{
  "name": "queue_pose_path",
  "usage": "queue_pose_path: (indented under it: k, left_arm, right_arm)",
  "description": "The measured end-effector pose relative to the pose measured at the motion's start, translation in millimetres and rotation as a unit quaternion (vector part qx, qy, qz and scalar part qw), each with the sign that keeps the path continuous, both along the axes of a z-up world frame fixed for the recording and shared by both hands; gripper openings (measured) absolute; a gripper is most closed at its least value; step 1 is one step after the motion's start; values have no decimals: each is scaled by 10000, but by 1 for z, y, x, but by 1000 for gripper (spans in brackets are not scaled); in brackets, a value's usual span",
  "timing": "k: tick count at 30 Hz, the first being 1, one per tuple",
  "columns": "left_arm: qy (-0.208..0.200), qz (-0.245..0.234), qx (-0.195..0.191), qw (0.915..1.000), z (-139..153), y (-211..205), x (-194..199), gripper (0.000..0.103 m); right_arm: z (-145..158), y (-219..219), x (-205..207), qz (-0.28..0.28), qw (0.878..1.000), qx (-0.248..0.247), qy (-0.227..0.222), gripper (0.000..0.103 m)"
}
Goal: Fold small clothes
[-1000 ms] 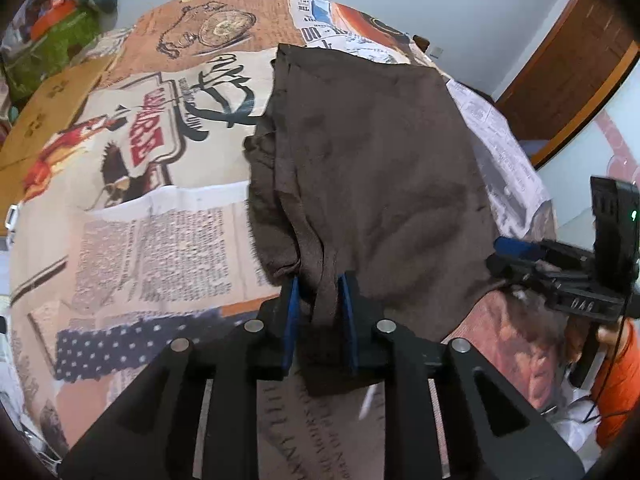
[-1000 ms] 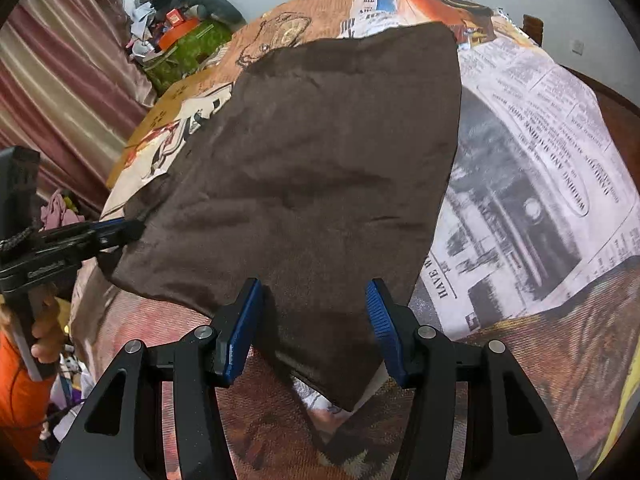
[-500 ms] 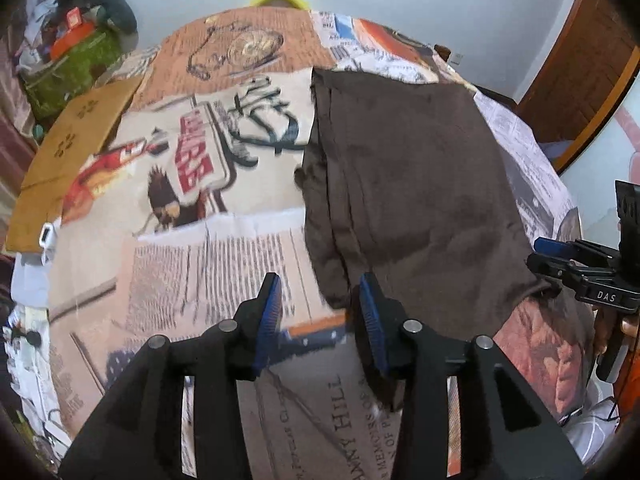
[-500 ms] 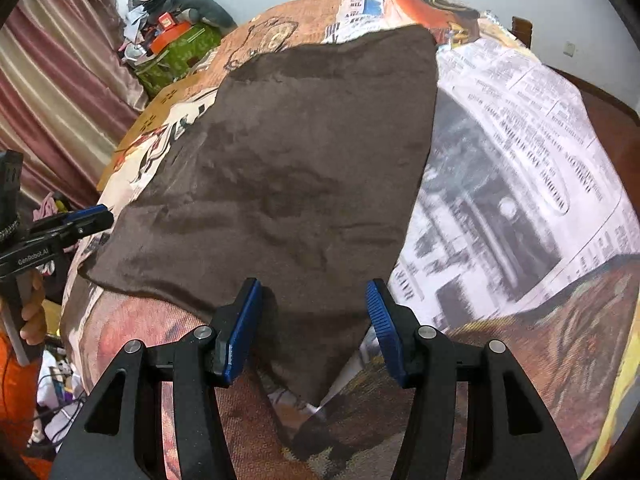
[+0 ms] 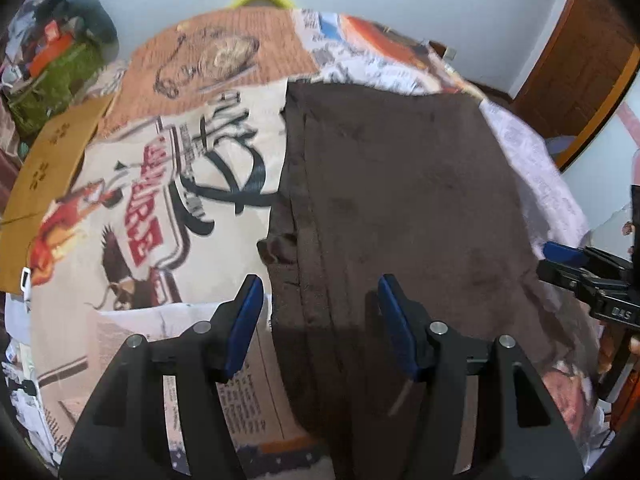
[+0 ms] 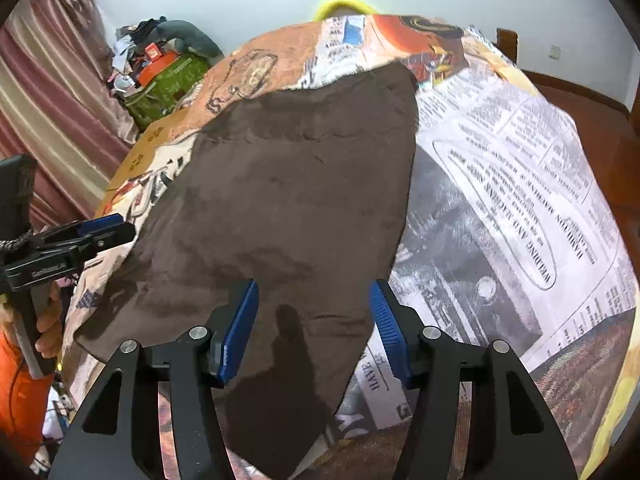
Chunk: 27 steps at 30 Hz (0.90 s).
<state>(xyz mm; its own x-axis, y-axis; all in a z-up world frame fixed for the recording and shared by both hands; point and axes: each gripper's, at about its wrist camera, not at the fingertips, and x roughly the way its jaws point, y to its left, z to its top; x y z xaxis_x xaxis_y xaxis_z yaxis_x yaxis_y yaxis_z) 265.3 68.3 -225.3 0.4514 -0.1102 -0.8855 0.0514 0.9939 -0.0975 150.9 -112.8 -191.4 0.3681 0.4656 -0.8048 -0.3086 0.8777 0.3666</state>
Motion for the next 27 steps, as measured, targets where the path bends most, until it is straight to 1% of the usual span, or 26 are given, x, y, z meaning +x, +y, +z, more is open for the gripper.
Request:
queue_pose_path:
  k: [3,4,6,9,10,12,16,21,24,27]
  left_arm:
    - [201,113,33,9997,-16,6,1,59]
    - [244,144,-44,9996,-19,10,-1,59]
    - [255,185,-178,9993,-20,17,-7,59]
    - [235,172,-11,9996,-15,21,-20,59]
    - [236,160,-14,9996,-14,22,-25,59]
    - [253,147,-167,9994,-9,24,-34,59]
    - [315,132,-621,9975,-5,26,-47,59]
    - [345,120,-630,9973,-9,17,-50,59]
    - [388,146,-803,9959,-8,17,-48,59]
    - [344,149,-807,9960,-4,17,-47,59]
  right_arm:
    - [-9,-4,-2,-8,9998,-129,136,54]
    - [-12,-8,-4,-41,9997,-145,207,54]
    - [-13,-15,-7,-102,9995,-76,291,54]
    - [-11,-26,-14,-206,9988,105,422,54]
    - [-11,-30,-17,-239,9985,158,471,54]
    - [-10,-33,-22,-259,9981,203,527,54]
    - [-8,-32,-33,-178,9977,294,588,54]
    - [-8,-24,-33,-124,9978,278,581,56]
    - [-9,-18,-31,-61,9982,214,559,56]
    - [-9,-14,-31,-15,9986,184,505,57]
